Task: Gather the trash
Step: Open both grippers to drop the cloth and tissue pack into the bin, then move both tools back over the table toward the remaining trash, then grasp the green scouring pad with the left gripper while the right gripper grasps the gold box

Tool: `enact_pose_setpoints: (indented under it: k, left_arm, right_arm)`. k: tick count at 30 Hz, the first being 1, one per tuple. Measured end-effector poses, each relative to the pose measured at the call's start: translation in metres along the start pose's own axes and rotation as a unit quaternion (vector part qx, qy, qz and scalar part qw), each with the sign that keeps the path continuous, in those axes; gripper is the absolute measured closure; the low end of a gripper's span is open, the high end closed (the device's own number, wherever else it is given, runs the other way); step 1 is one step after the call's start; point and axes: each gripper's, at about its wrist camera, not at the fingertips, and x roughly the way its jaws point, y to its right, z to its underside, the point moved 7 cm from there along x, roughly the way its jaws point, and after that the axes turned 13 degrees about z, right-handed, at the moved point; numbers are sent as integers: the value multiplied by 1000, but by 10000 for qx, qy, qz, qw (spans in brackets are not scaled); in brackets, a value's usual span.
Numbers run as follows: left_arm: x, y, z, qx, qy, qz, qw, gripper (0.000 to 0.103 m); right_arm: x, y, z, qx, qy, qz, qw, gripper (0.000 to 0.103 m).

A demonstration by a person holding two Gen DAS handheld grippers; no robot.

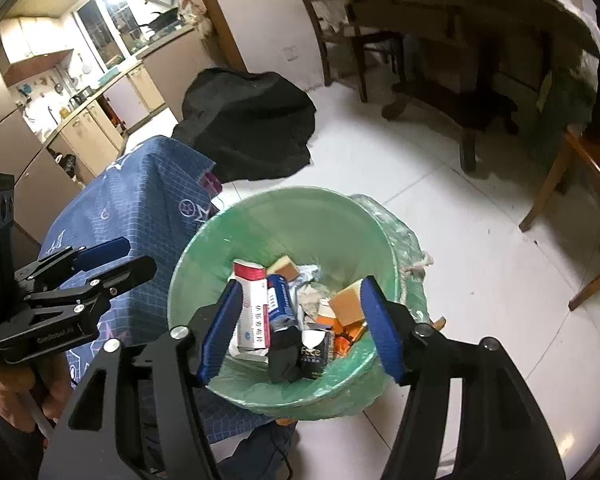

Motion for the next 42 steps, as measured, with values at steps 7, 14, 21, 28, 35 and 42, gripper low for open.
enact_pose_setpoints:
  k: [7, 14, 21, 28, 35, 42]
  left_arm:
    - [-59, -26, 25, -45, 337, -130, 9993, 40]
    - [-136, -81, 59, -388, 730, -474, 9955, 36]
    - [-204, -145, 93, -771, 1044, -846, 9879, 29]
    - [-292, -282, 145, -1793, 1417, -1729, 9581, 28]
    - [-325, -413, 191, -2938, 1134, -2105, 9255, 28]
    - [-278, -431, 185, -2783, 552, -2141, 9347, 28]
  right_arm:
    - [-33, -43, 11, -279, 537, -369, 9975, 28]
    - [-59, -112, 25, -674, 895, -781, 9906, 21]
    - [-67, -175, 39, -1039, 920, -1193, 9831, 16]
    - [-66, -204, 64, -1268, 755, -1412, 9789, 14]
    - [-47, -236, 87, -1375, 361, -1593, 9769, 13]
    - [-46, -285, 108, -1737, 158, -1868, 9668, 13]
